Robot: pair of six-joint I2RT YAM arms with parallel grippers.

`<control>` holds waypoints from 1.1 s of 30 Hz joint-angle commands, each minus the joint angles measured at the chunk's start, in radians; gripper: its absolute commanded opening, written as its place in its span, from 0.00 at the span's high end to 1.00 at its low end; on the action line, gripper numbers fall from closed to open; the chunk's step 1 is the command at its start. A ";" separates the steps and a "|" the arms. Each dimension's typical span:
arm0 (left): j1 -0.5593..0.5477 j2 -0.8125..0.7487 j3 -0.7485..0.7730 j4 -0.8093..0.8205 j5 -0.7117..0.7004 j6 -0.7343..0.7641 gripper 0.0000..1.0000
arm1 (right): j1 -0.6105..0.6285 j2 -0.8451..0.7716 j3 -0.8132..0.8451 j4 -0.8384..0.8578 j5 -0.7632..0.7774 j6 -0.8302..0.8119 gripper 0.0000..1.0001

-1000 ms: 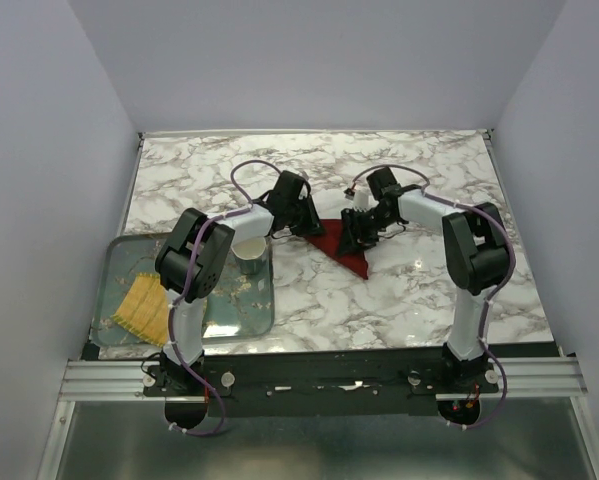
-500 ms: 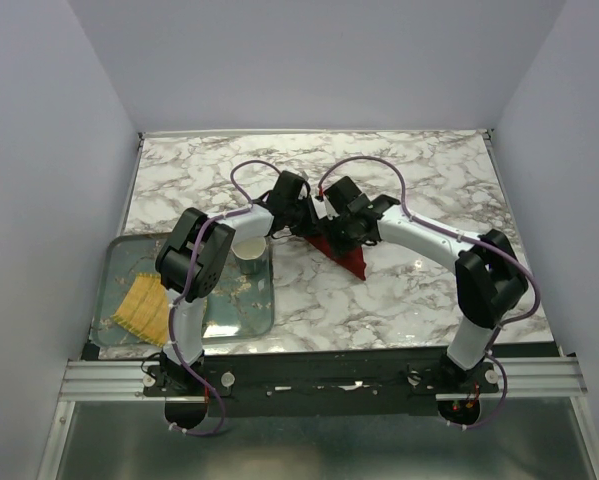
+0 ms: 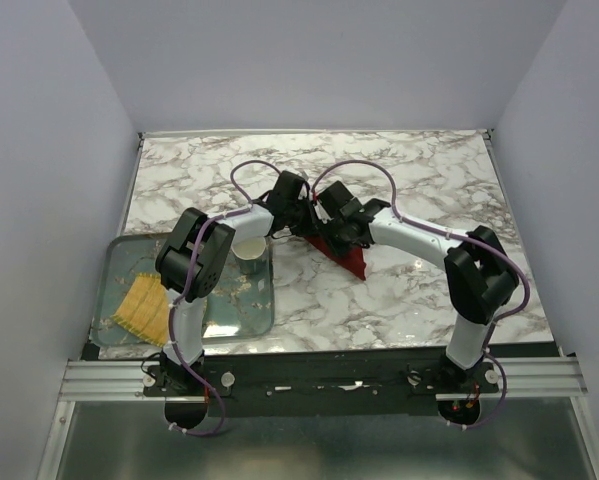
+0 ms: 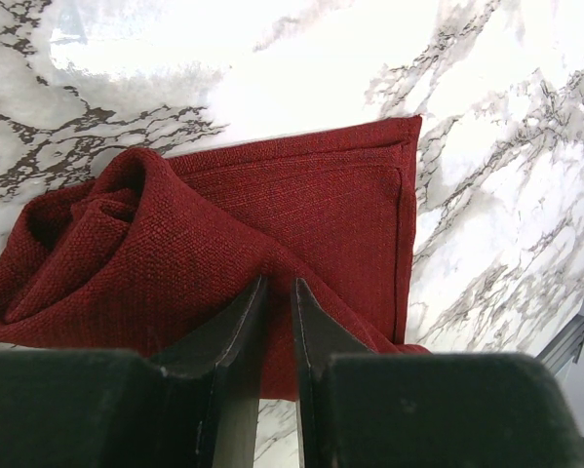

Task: Fold the napkin, place the utensils inside, and roll it up
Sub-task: Roll the napkin with the utensil

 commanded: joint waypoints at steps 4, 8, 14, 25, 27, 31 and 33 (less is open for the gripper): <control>0.005 0.032 -0.014 -0.026 -0.011 0.007 0.75 | 0.011 0.016 -0.073 0.076 -0.023 0.022 0.42; 0.005 0.028 -0.011 -0.031 -0.014 0.010 0.76 | 0.013 0.057 -0.087 0.110 0.011 0.019 0.41; 0.007 0.018 -0.003 -0.040 -0.003 0.010 0.75 | 0.010 0.075 -0.116 0.145 0.103 0.037 0.45; 0.013 -0.119 0.070 -0.132 -0.058 0.077 0.63 | -0.053 0.078 -0.062 0.093 -0.176 0.056 0.67; 0.013 -0.155 0.084 -0.150 -0.084 0.096 0.60 | -0.097 0.077 -0.058 0.085 -0.321 0.065 0.67; 0.012 -0.185 0.096 -0.167 -0.080 0.099 0.59 | -0.194 0.092 -0.050 0.082 -0.578 0.102 0.68; 0.012 -0.185 0.087 -0.155 -0.057 0.088 0.60 | -0.245 0.121 -0.047 0.084 -0.699 0.112 0.69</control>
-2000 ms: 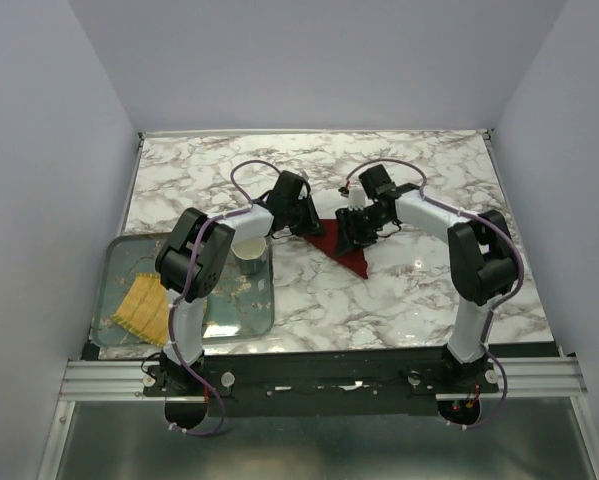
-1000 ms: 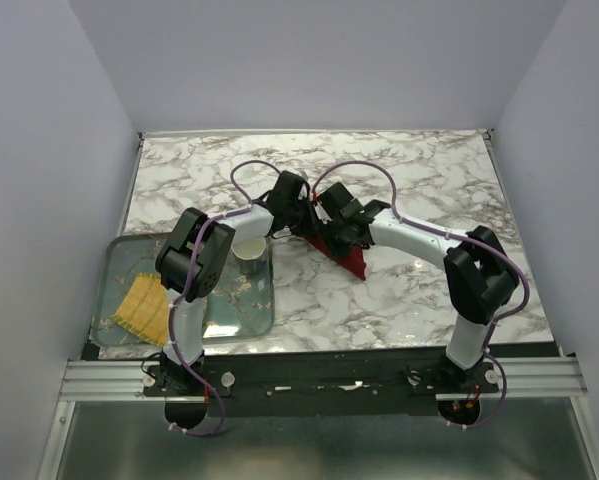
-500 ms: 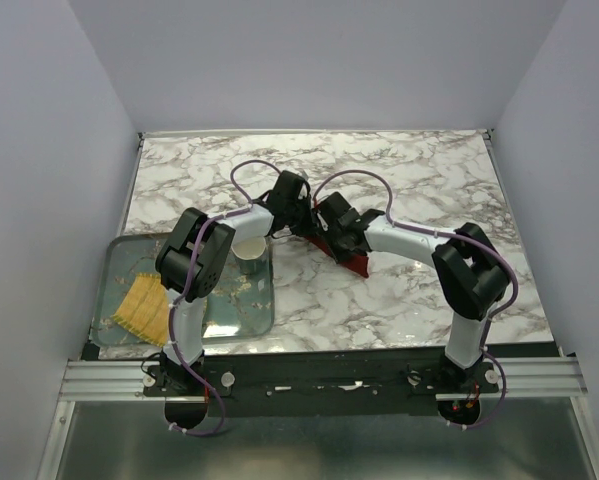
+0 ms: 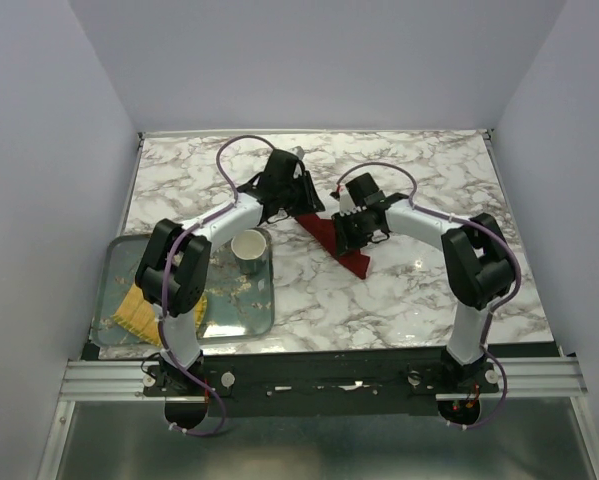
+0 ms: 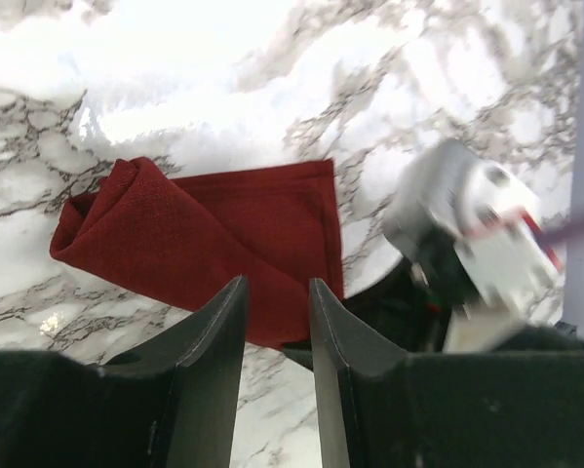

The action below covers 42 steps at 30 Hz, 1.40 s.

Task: Fold the napkin, place the utensils inside, and roll it up
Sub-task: Roll the napkin with the utensil

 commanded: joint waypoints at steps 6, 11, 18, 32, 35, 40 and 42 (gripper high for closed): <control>-0.016 0.020 0.003 0.013 0.046 -0.017 0.63 | -0.184 0.170 0.025 -0.036 -0.592 0.062 0.68; -0.028 0.098 0.035 0.033 0.062 -0.026 0.65 | -0.204 0.198 0.034 -0.036 -0.614 0.050 0.65; -0.025 0.192 0.058 0.035 0.033 -0.019 0.67 | -0.205 0.108 0.019 -0.039 -0.502 0.033 0.54; -0.020 0.157 0.012 0.047 0.033 -0.020 0.68 | 0.081 -0.109 0.050 -0.126 0.346 0.057 0.38; -0.020 0.152 0.008 0.045 0.031 -0.019 0.68 | 0.130 -0.063 0.082 -0.135 0.425 0.059 0.38; -0.019 0.152 0.000 0.053 0.037 -0.029 0.69 | 0.178 0.006 0.108 -0.128 0.497 0.059 0.38; -0.020 0.152 0.000 0.051 0.034 -0.028 0.69 | 0.195 0.020 0.107 -0.122 0.501 0.059 0.38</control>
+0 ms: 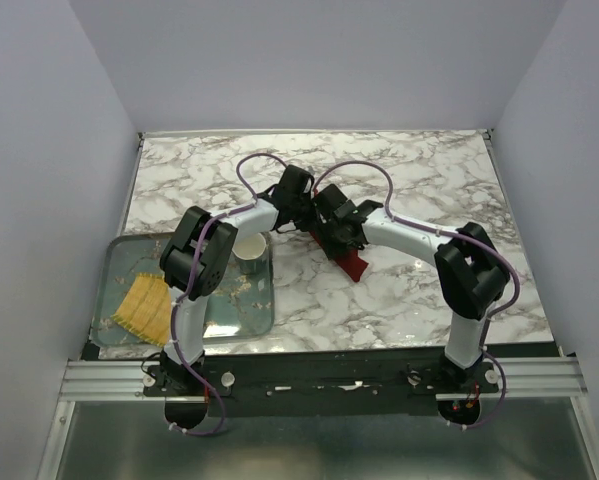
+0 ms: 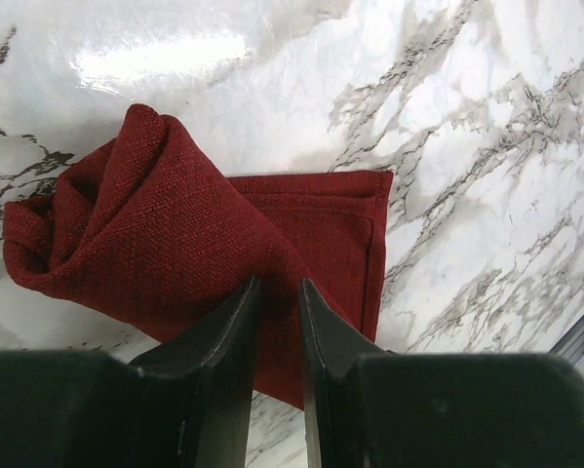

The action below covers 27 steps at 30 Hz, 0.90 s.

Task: Fold the napkin, place the utensils inside, and roll it up
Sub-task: Roll the napkin with the utensil

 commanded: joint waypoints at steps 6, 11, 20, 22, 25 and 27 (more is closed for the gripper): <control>0.005 -0.023 -0.019 -0.015 -0.007 0.007 0.69 | 0.045 0.069 -0.018 0.015 0.118 0.049 0.40; 0.005 -0.033 -0.027 -0.018 -0.013 0.013 0.68 | 0.042 0.091 -0.050 0.055 0.104 0.058 0.35; 0.010 -0.129 -0.033 -0.059 -0.069 0.068 0.64 | -0.058 0.059 -0.097 0.116 -0.162 0.052 0.62; 0.008 -0.149 -0.024 -0.076 -0.075 0.074 0.62 | -0.107 0.056 -0.097 0.126 -0.314 0.047 0.72; 0.008 -0.171 -0.006 -0.085 -0.069 0.077 0.60 | -0.186 0.079 -0.091 0.129 -0.522 0.035 0.77; 0.010 -0.169 0.008 -0.088 -0.058 0.069 0.59 | -0.244 0.089 -0.102 0.152 -0.625 0.035 0.77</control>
